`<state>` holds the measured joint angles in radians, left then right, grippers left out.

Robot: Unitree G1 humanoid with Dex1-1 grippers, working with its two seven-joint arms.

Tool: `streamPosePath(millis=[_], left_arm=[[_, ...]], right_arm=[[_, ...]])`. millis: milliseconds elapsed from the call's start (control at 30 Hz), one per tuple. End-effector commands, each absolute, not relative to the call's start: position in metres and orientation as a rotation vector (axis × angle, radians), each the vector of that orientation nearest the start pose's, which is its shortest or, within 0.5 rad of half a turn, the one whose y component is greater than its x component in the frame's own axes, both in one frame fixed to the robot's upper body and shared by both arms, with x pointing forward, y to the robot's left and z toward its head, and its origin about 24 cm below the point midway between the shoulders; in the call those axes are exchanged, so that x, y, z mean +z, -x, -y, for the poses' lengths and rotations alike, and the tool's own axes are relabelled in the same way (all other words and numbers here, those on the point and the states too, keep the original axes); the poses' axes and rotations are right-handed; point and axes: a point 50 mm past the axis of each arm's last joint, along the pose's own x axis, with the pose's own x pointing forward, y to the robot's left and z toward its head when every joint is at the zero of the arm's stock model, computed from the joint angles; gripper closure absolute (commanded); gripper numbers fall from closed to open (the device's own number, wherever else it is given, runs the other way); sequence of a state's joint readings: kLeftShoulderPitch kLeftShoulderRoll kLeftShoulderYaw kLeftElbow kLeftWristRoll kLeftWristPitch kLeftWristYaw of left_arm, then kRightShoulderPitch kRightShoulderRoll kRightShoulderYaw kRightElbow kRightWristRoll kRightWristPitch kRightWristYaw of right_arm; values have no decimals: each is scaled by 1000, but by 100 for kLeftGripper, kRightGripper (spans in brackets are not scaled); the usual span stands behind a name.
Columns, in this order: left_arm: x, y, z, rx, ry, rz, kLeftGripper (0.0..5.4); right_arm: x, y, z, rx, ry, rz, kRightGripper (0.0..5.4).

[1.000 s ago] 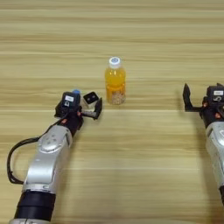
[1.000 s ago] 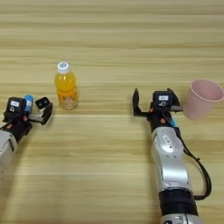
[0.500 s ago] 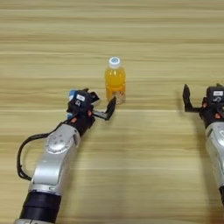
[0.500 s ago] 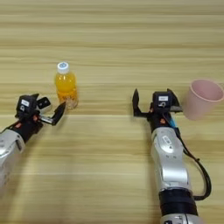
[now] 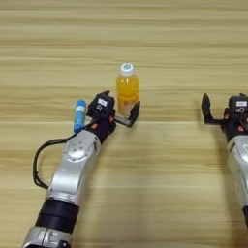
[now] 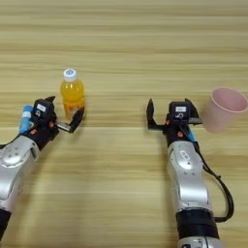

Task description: Move the objects on the table

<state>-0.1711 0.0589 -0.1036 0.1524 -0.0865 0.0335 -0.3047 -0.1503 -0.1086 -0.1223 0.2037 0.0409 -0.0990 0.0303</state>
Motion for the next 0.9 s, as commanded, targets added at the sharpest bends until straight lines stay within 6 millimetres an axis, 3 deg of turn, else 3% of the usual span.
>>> streamPosePath(millis=[33, 533, 900], left_arm=[[46, -285, -108, -445, -5, -25, 1], [41, -300, -99, -453, -20, -37, 1], [50, -313, -90, -471, -25, -19, 1]], right_arm=[[49, -282, 190, -63, 48, 63, 0], [49, -283, 188, -62, 44, 66, 0], [50, -282, 186, -60, 40, 68, 0]])
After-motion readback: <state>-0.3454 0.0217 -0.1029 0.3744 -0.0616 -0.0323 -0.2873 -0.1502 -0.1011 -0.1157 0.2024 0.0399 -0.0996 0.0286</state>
